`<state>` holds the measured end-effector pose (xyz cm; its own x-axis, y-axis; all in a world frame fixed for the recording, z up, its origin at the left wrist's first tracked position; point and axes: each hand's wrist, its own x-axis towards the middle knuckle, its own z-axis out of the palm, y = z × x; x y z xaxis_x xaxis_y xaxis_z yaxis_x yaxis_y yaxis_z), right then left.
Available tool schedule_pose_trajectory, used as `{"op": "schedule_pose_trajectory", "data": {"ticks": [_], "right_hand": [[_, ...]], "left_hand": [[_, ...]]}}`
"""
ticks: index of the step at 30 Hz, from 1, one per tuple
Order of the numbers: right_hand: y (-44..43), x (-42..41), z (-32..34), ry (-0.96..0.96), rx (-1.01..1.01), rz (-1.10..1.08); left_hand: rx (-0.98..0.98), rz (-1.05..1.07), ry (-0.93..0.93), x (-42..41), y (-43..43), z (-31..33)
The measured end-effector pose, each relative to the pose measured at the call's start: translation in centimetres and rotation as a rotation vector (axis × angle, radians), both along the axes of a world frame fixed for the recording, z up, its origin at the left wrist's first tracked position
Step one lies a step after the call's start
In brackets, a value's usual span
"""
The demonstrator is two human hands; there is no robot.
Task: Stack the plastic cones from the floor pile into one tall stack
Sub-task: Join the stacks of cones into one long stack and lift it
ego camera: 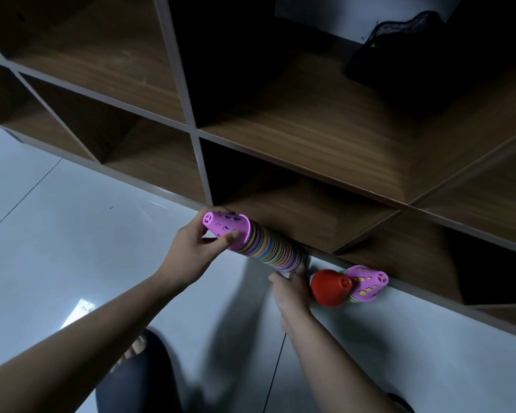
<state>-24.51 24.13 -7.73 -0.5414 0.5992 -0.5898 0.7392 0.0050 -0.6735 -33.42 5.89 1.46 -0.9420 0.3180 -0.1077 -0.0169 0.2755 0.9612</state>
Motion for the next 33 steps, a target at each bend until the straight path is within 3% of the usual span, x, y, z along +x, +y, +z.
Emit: {"op": "schedule_pose_trajectory", "data": {"ticks": [10,24,33], "right_hand": [[-1.0,2.5,2.2,0.112,-0.328,-0.046],[1.6,7.4,14.3,0.459,-0.342,-0.167],[5.4,11.5,17.2,0.472,-0.341,-0.301]], "left_hand": [[-0.014,-0.036,0.062,0.3,-0.8,5.0],[-0.062,-0.316,0.337,4.3,5.1,23.1],[-0.164,-0.515,0.397,6.2,10.9,26.2]]}}
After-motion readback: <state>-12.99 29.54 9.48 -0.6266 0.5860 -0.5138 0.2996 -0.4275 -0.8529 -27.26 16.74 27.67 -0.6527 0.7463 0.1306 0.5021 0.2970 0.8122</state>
